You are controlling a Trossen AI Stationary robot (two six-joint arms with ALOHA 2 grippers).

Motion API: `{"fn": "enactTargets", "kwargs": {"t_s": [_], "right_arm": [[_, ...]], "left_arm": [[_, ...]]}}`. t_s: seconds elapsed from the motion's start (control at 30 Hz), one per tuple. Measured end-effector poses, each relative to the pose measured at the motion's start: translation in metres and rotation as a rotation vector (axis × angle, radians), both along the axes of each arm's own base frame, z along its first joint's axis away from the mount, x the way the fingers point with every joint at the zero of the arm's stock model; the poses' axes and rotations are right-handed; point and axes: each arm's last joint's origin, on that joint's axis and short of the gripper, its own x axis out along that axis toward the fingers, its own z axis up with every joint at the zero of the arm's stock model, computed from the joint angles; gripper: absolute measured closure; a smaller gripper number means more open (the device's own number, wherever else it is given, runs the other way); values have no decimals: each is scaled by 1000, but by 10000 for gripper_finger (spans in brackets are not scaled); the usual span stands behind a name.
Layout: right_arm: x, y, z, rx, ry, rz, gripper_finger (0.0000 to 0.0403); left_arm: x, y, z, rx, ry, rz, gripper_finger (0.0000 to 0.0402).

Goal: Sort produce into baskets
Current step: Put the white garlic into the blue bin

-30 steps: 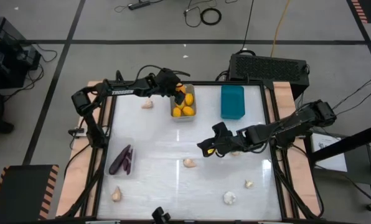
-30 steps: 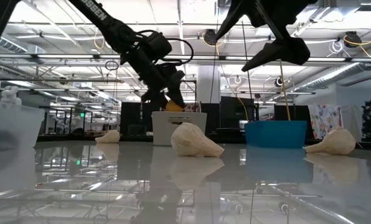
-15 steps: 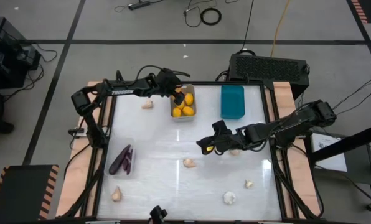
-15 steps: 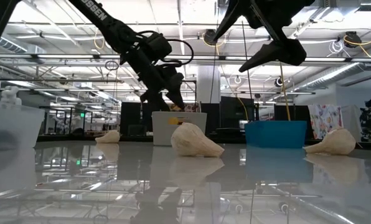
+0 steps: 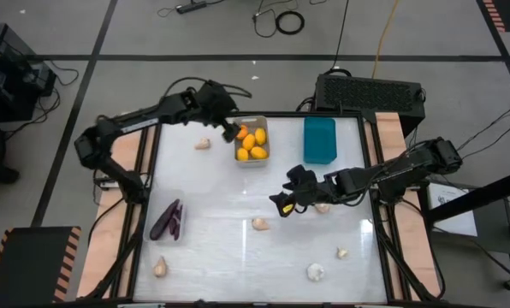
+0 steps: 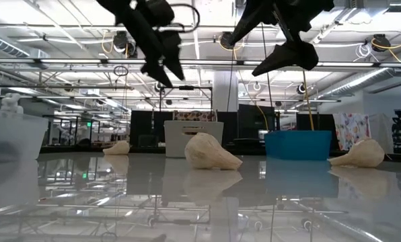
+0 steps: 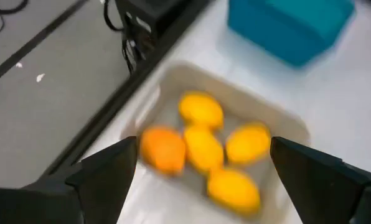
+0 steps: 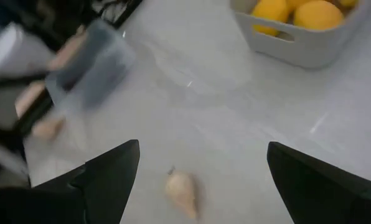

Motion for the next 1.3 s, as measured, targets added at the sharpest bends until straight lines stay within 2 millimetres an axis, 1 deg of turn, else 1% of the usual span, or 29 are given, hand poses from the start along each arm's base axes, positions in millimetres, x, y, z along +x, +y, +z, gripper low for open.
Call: {"fn": "enactTargets", "kwargs": {"t_s": [0.1,0.2,0.3,0.43,0.57,0.67,0.83,0.93,1.03,1.17,1.3], "right_arm": [[1,2,1,-58,19,150,57],[7,8,1,-140,1,320,57],[14,18,-4,-235,-13,480,57],[23,29,-18,-339,2,581,57],[35,27,-28,-374,-23,583,57],[44,26,-36,-384,-37,595,57],[54,31,-68,-335,28,690,57],[63,34,-83,-346,20,686,57],[70,35,-98,-386,20,633,57],[73,36,-118,-409,76,583,57],[74,37,-134,-386,120,569,57]], "left_arm": [[-19,-17,12,5,79,-67,30],[-40,-33,16,-6,128,-99,30],[-56,-47,17,-25,121,-89,30],[-74,-66,16,-49,79,-71,30],[-88,-82,15,-62,46,-75,30],[-95,-91,15,-60,29,-89,30],[-102,-99,13,-55,11,-105,30],[-104,-101,10,-60,11,-109,30],[-103,-104,6,-65,21,-123,30],[-102,-109,4,-62,37,-163,30],[-101,-113,4,-54,40,-192,30]]}}
